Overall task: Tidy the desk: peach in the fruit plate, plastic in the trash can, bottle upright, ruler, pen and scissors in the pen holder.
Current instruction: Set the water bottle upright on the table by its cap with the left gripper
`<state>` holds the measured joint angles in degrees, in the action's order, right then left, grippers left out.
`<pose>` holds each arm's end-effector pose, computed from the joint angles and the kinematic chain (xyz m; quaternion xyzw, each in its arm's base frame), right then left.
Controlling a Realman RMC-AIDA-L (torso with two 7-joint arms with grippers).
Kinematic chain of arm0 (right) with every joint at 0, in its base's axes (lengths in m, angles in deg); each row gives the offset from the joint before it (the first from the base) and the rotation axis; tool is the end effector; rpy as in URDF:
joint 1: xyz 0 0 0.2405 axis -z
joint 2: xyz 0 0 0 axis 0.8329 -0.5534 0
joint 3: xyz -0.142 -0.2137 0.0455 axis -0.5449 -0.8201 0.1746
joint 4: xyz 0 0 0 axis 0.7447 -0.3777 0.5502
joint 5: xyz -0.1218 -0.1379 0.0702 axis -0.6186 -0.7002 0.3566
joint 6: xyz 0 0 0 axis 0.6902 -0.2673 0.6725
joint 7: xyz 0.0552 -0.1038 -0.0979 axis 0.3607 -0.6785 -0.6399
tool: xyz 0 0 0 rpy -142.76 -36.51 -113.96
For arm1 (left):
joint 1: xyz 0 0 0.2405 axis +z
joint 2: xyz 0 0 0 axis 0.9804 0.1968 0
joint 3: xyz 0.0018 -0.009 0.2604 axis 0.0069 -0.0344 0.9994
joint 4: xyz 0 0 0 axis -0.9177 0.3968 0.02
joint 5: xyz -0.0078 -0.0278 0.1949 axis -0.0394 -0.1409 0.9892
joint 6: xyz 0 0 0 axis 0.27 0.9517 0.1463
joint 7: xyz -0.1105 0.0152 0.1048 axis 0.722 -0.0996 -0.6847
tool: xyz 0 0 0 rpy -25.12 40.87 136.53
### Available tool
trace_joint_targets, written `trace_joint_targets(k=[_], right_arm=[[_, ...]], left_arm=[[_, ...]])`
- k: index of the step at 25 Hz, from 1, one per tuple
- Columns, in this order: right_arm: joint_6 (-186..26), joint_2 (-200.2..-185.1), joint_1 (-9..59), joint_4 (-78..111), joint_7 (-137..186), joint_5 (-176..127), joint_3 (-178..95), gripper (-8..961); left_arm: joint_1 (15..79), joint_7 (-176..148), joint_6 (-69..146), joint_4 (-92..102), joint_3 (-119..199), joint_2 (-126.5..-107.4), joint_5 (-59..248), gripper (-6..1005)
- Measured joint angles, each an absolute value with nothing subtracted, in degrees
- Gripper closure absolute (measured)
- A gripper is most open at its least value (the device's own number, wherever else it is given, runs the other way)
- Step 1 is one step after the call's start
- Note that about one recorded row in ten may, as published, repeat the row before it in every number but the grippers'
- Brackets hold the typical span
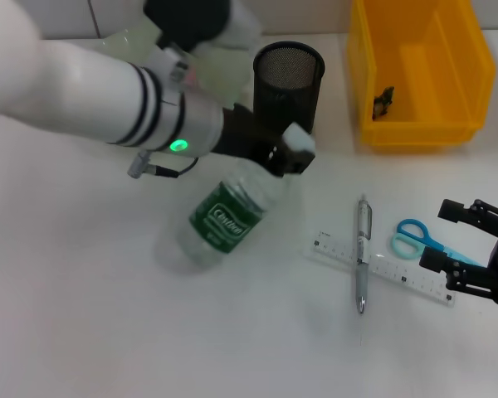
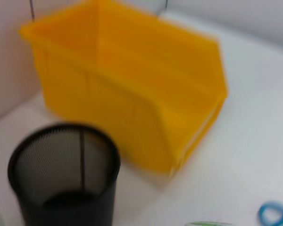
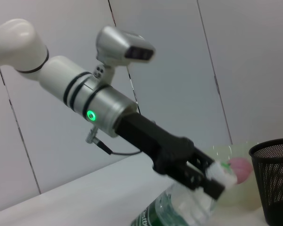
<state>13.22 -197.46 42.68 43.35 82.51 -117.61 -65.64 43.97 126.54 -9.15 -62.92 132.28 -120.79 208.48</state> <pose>0.3163 0.2259 0.0101 -0.8939 0.2172 0.3409 0.1936 -0.1289 0.3627 -0.0820 -0.9570 -0.2260 -0.0243 0.1805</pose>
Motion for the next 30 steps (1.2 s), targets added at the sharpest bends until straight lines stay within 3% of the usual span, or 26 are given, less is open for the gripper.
trace_joint_targets(k=[13, 22, 30], right_arm=[[11.7, -197.49, 41.3, 42.3, 82.4, -117.6, -65.6, 107], [10.5, -197.87, 39.5, 39.6, 81.1, -117.5, -65.5, 107], [10.1, -198.16, 38.1, 38.7, 81.1, -117.6, -65.9, 107]], left_arm=[[56.1, 90.9, -8.9, -59.3, 123.1, -120.70, 172.3, 555], [58.3, 63.6, -16.0, -44.2, 120.9, -120.62, 146.6, 555], [56.1, 38.9, -33.9, -21.5, 112.6, -120.62, 133.5, 557]])
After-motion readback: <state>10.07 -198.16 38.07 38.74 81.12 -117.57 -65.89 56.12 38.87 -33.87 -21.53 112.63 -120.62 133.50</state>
